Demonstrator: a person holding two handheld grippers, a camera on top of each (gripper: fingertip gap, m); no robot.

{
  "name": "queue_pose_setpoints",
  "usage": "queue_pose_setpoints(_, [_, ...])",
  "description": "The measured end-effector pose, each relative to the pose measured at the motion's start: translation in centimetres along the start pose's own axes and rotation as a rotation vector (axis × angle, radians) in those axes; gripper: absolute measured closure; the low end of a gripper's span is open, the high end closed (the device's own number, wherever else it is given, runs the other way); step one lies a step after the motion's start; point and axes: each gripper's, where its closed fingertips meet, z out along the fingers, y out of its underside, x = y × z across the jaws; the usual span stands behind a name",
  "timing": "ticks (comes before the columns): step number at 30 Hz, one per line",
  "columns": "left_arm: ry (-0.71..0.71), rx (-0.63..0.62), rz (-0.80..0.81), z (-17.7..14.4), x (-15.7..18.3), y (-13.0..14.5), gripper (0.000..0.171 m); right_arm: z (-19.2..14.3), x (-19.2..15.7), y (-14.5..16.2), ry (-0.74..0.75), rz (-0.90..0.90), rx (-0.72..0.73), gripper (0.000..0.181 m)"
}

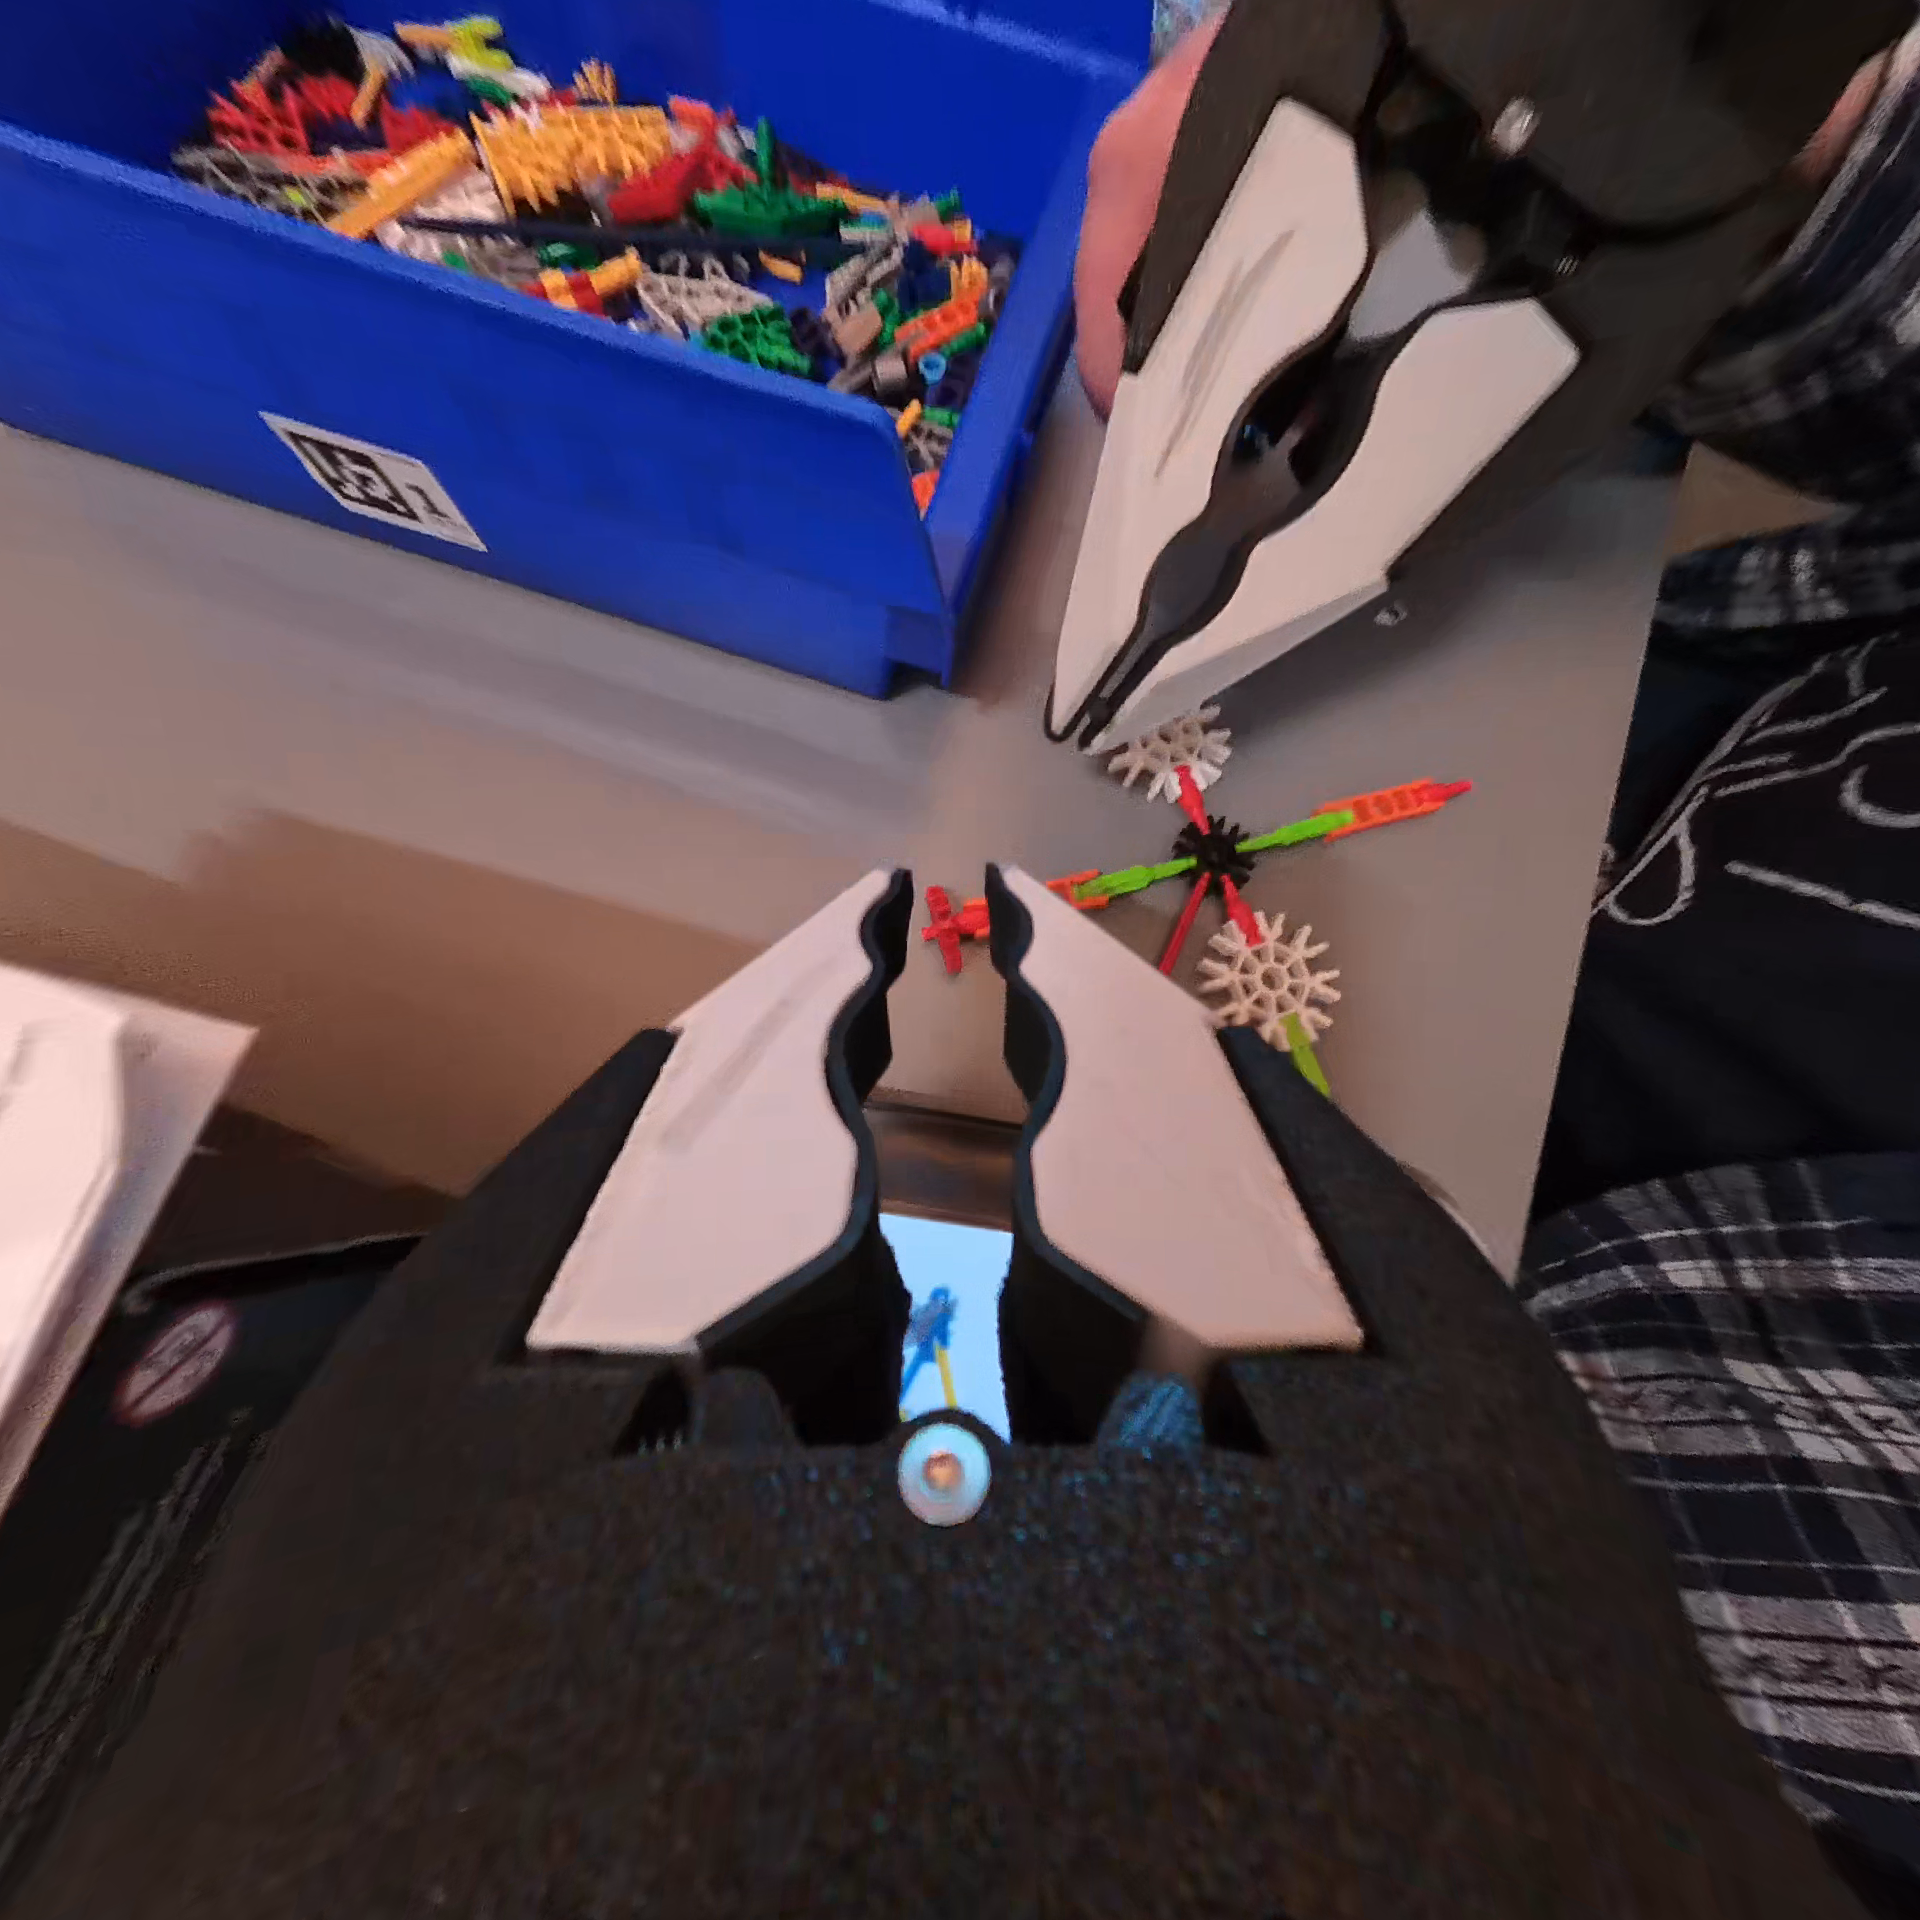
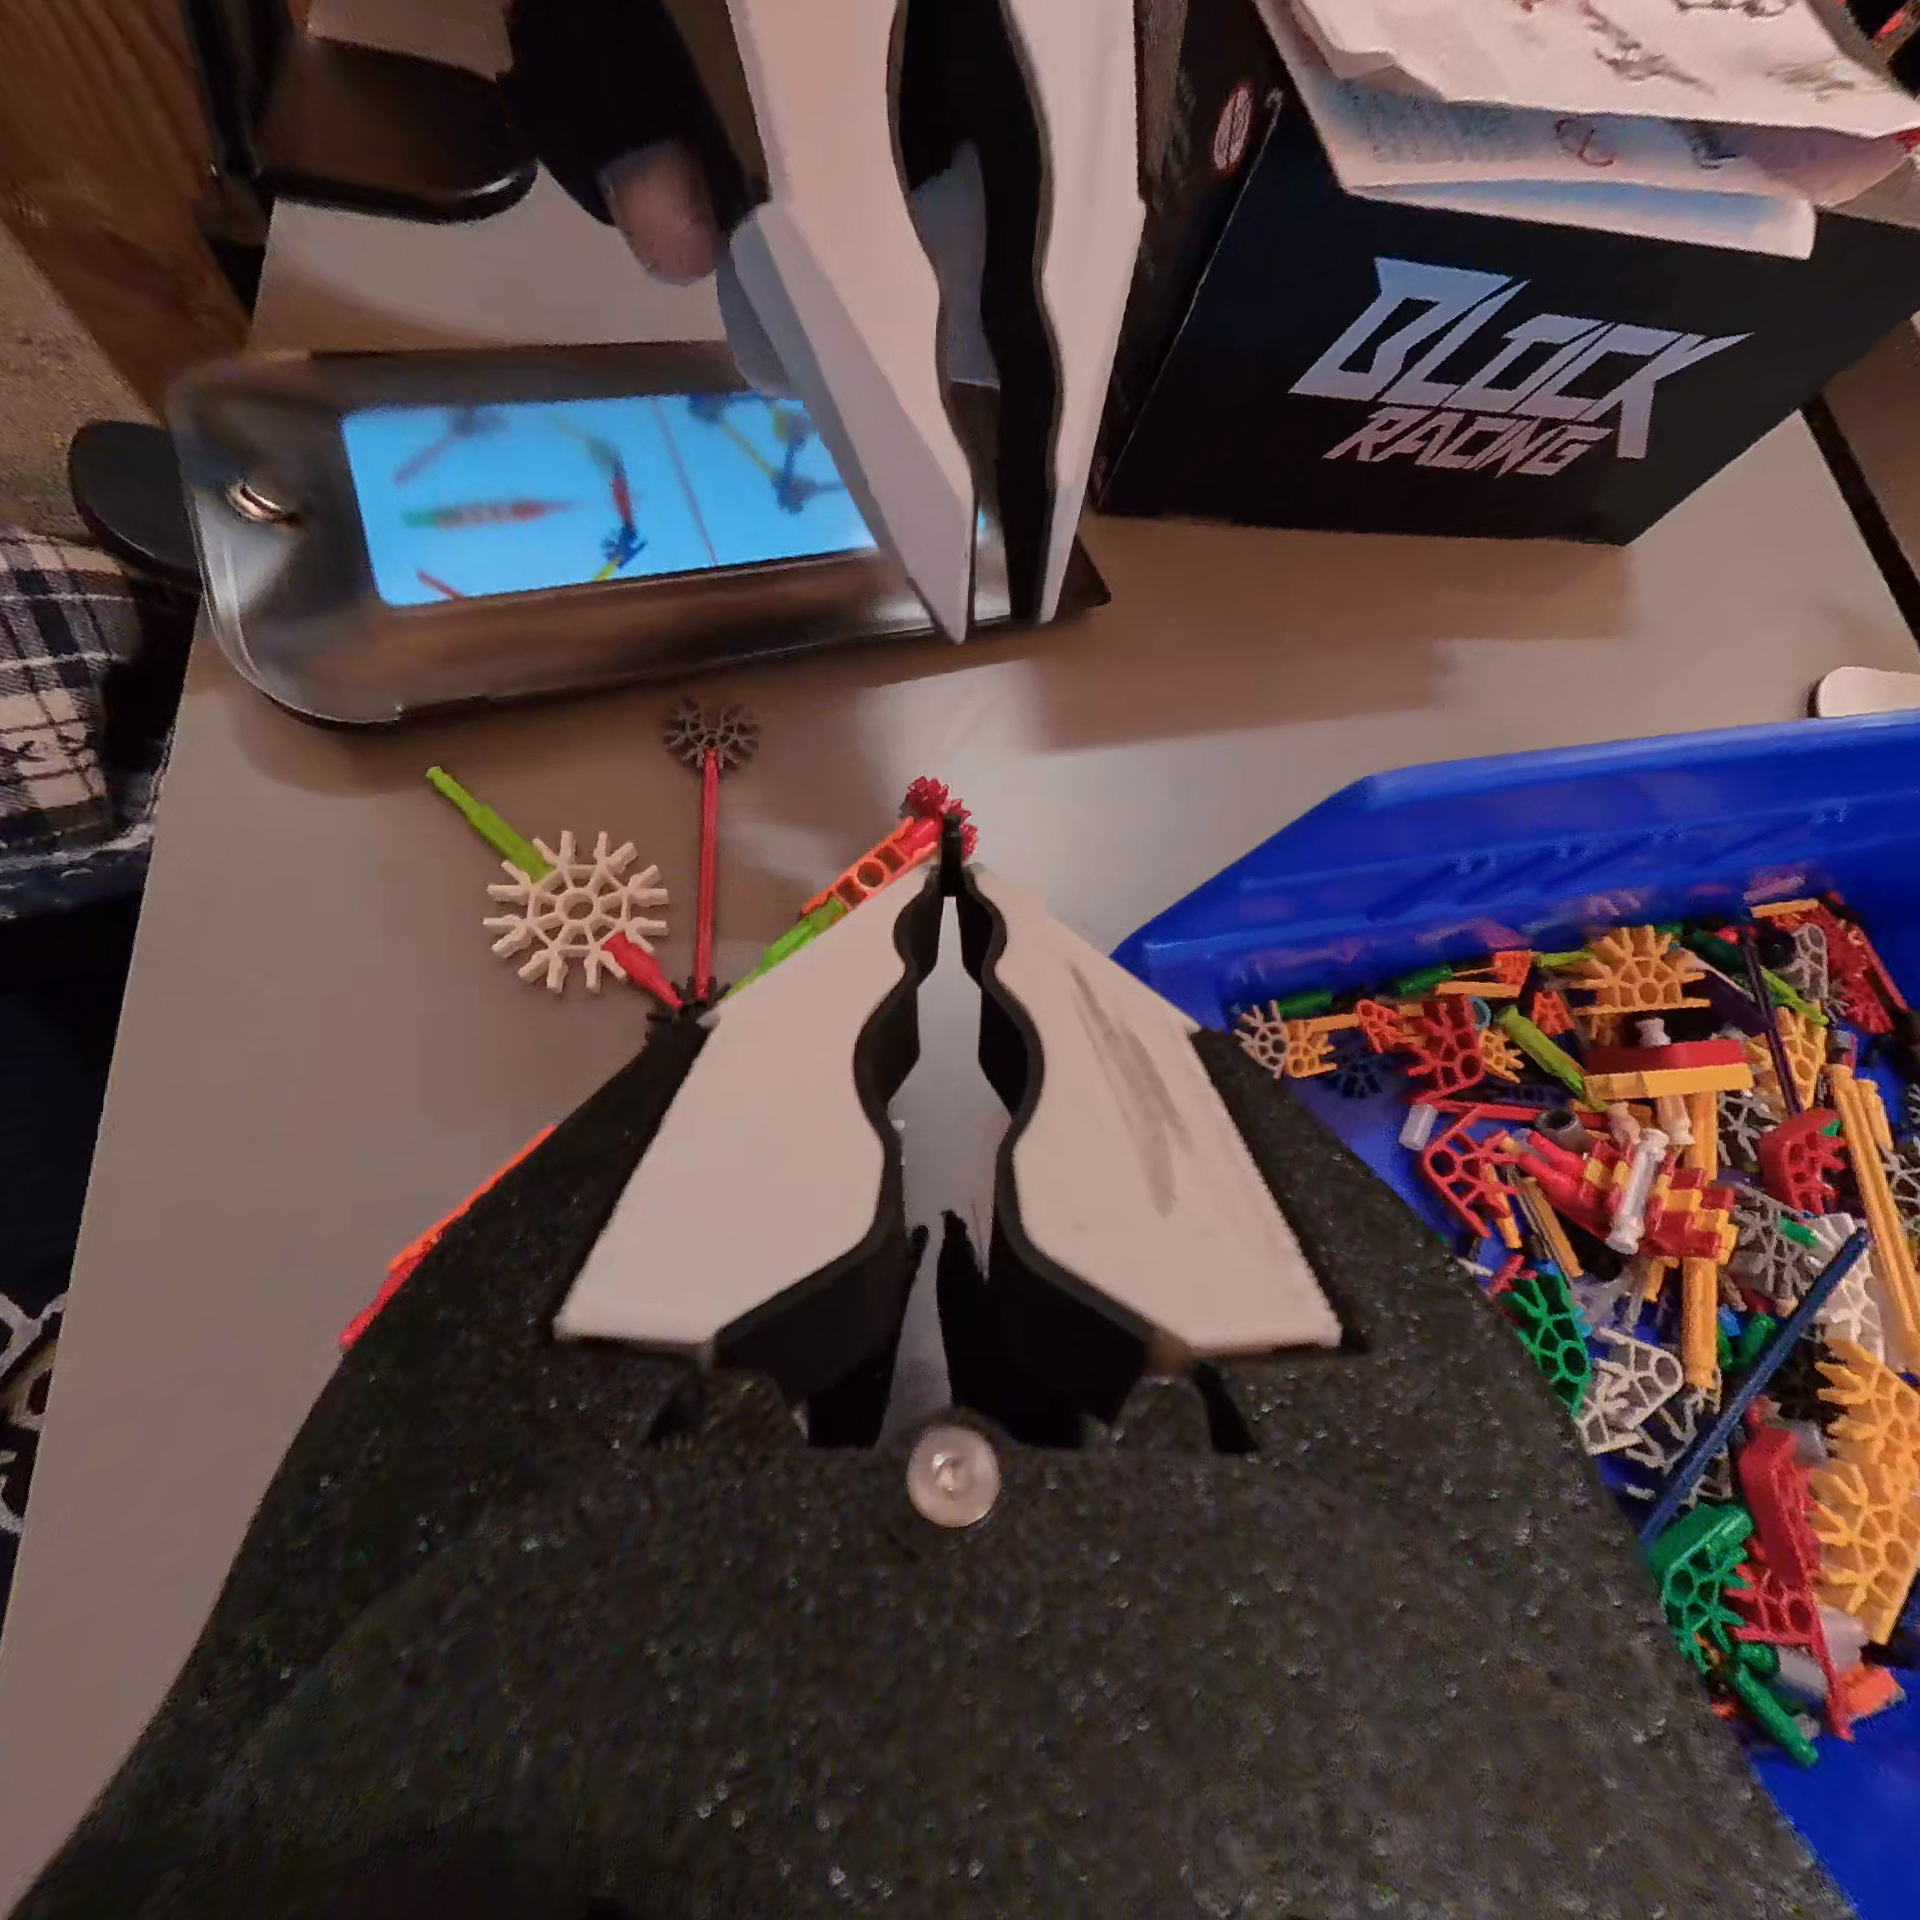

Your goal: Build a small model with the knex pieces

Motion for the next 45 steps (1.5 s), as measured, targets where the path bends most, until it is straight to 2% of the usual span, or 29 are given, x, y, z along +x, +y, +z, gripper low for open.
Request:
queue_pose_setpoints(1, [-0.005, -0.027, 0.015, 0.5, 0.0, 0.4, 0.158, 0.1, -0.1, 0.2, 0.0, -0.002, -0.012, 0.18])
queue_pose_setpoints(8, [-0.015, -0.137, 0.04, 2.4, -0.5, 2.2, 0.155, 0.6, -0.3, 1.0, -0.005, 0.008, -0.035, 0.179])
queue_pose_setpoints(22, [-0.035, -0.235, 0.093, 3.7, -0.8, 3.6, 0.154, 0.8, 0.0, 1.4, 0.005, 0.015, -0.038, 0.179])
queue_pose_setpoints(26, [-0.038, -0.245, 0.1, 4.0, -0.8, 3.7, 0.155, 0.9, 0.2, 1.5, 0.006, 0.019, -0.038, 0.179])
queue_pose_setpoints(34, [-0.053, -0.253, 0.116, 4.4, -0.9, 3.9, 0.167, 1.0, -0.1, 1.5, 0.0, 0.02, -0.037, 0.179])
queue_pose_setpoints(42, [0.015, -0.219, 0.117, 4.9, 0.4, 3.0, 0.168, 1.4, -1.4, 1.5, -0.031, 0.0, -0.049, 0.179])
queue_pose_setpoints(45, [-0.026, -0.233, 0.145, 4.9, -0.2, 3.1, 0.168, 1.4, -1.7, 1.7, -0.04, 0.003, -0.049, 0.179])
